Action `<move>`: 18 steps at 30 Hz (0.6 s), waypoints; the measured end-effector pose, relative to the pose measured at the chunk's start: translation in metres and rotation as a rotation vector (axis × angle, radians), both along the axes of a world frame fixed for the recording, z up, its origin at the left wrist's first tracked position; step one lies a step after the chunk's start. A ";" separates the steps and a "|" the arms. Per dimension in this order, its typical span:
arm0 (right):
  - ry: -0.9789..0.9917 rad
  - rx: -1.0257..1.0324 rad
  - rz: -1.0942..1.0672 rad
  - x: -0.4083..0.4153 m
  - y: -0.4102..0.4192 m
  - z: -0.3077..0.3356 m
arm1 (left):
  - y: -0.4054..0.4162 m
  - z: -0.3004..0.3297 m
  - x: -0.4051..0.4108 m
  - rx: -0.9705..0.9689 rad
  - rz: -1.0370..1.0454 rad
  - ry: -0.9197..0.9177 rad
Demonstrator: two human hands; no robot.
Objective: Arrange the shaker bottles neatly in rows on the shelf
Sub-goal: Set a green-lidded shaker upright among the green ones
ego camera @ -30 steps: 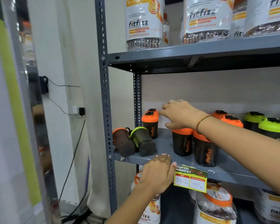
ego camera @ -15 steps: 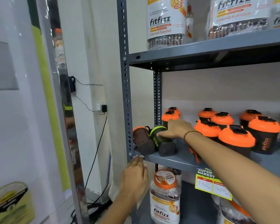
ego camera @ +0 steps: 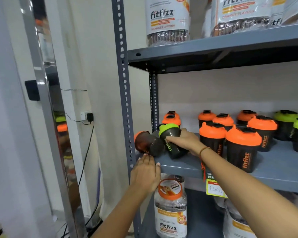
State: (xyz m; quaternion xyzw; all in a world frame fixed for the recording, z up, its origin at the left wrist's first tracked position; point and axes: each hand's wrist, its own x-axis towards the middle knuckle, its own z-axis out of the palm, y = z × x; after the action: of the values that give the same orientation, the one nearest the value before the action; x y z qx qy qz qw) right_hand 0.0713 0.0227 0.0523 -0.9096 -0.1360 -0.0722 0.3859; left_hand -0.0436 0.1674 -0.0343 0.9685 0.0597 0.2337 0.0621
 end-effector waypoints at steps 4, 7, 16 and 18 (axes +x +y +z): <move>-0.043 0.345 -0.010 -0.009 -0.001 -0.022 | 0.003 0.006 0.011 -0.011 -0.045 0.023; -0.049 0.540 0.071 -0.016 -0.003 -0.034 | 0.004 0.006 0.015 0.014 -0.063 0.027; -0.113 0.887 0.291 -0.063 -0.022 -0.011 | -0.010 0.001 0.020 0.014 -0.130 -0.029; -0.170 0.951 0.347 -0.076 -0.036 0.004 | -0.016 0.001 0.024 0.017 -0.129 -0.033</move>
State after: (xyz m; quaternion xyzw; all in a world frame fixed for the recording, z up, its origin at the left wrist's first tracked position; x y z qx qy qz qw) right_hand -0.0050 -0.0137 0.0567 -0.5885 -0.2680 -0.1346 0.7508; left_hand -0.0198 0.1518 -0.0330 0.9669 -0.0056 0.2454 0.0699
